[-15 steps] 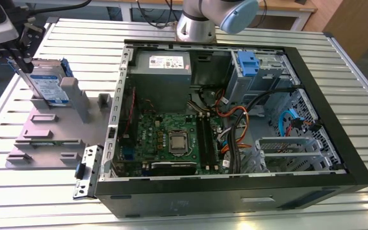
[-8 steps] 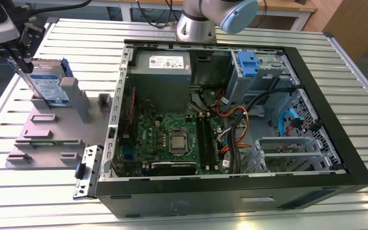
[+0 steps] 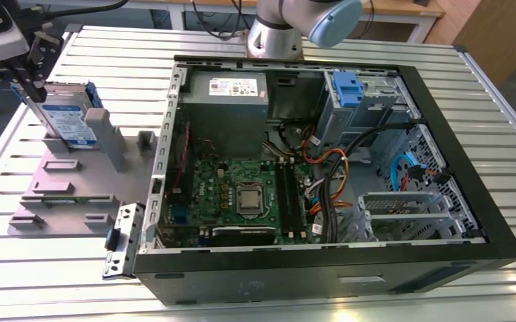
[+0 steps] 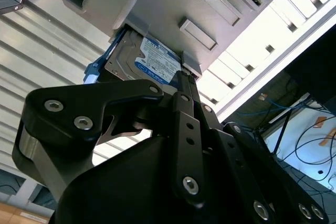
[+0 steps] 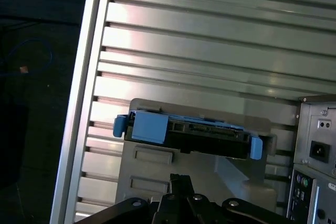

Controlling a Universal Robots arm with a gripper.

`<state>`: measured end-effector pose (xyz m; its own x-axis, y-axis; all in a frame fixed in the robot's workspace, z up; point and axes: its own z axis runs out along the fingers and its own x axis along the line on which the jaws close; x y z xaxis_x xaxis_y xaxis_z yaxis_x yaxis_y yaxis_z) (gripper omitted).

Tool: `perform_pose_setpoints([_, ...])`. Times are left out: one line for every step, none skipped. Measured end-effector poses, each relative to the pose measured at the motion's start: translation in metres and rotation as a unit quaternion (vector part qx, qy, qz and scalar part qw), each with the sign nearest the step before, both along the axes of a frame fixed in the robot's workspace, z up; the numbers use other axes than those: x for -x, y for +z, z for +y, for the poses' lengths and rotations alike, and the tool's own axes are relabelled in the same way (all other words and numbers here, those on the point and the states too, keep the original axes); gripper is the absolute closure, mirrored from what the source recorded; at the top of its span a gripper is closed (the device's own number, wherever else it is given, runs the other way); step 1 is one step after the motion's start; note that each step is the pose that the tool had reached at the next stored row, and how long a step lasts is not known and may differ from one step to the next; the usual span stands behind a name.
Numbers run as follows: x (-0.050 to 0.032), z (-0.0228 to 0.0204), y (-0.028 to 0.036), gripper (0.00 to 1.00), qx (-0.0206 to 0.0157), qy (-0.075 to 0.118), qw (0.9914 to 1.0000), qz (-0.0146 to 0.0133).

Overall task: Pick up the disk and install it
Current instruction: 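Pick up the disk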

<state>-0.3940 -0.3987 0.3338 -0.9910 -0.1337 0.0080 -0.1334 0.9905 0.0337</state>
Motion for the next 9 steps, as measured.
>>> perform_pose_setpoints([0.0000, 0.0000, 0.0000, 0.89, 0.0000, 0.001, 1.00000, 0.0000])
perform_pose_setpoints([0.0000, 0.0000, 0.0000, 0.89, 0.0000, 0.003, 1.00000, 0.0000])
perform_pose_setpoints([0.0000, 0.0000, 0.0000, 0.89, 0.0000, 0.004, 0.99999, 0.0000])
perform_pose_setpoints([0.0000, 0.0000, 0.0000, 0.89, 0.0000, 0.005, 0.99999, 0.0000])
perform_pose_setpoints([0.0000, 0.0000, 0.0000, 0.89, 0.0000, 0.007, 0.99998, 0.0000])
perform_pose_setpoints([0.0000, 0.0000, 0.0000, 0.89, 0.0000, 0.008, 0.99997, 0.0000])
perform_pose_setpoints([0.0000, 0.0000, 0.0000, 0.89, 0.0000, 0.010, 0.99995, 0.0000])
perform_pose_setpoints([0.0000, 0.0000, 0.0000, 0.89, 0.0000, 0.011, 0.99994, 0.0000])
perform_pose_setpoints([0.0000, 0.0000, 0.0000, 0.89, 0.0000, 0.012, 0.99993, 0.0000])
